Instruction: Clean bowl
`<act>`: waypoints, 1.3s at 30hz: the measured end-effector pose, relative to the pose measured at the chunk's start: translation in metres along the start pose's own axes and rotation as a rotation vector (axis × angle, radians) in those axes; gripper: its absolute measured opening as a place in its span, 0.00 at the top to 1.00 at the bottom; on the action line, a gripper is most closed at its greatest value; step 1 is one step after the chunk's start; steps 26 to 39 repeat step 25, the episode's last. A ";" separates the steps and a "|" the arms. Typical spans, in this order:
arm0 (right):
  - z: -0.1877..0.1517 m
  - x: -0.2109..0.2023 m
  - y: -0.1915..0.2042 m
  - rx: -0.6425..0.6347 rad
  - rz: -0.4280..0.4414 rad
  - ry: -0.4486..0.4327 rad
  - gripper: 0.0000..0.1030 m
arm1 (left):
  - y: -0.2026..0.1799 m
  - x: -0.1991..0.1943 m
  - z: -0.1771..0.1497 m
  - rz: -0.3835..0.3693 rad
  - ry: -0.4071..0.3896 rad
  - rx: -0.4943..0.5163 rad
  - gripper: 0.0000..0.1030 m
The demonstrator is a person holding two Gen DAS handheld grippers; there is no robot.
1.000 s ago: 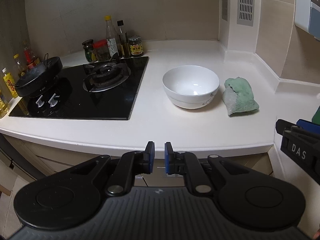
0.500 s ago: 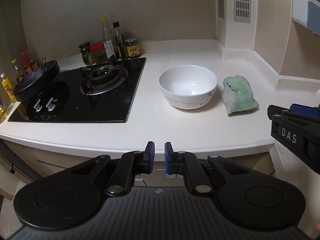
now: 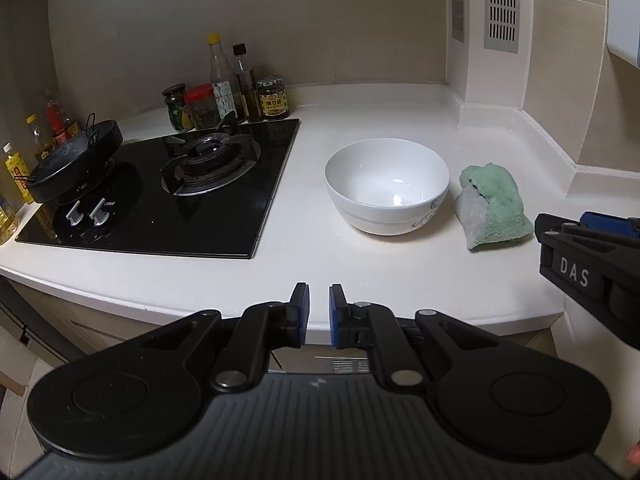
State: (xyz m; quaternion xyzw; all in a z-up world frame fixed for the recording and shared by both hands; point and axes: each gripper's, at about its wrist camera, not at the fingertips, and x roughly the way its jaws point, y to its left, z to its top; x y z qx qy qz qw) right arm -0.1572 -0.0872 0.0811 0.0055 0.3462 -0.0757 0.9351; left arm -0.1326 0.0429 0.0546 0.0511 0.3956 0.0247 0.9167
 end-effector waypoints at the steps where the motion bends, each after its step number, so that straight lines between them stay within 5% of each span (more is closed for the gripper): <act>1: 0.000 0.001 -0.001 0.003 0.001 0.004 0.71 | 0.000 0.001 0.000 0.000 0.000 0.002 0.89; 39: -0.014 0.017 -0.015 -0.001 0.004 0.071 0.71 | -0.023 0.019 0.015 0.006 -0.009 0.023 0.89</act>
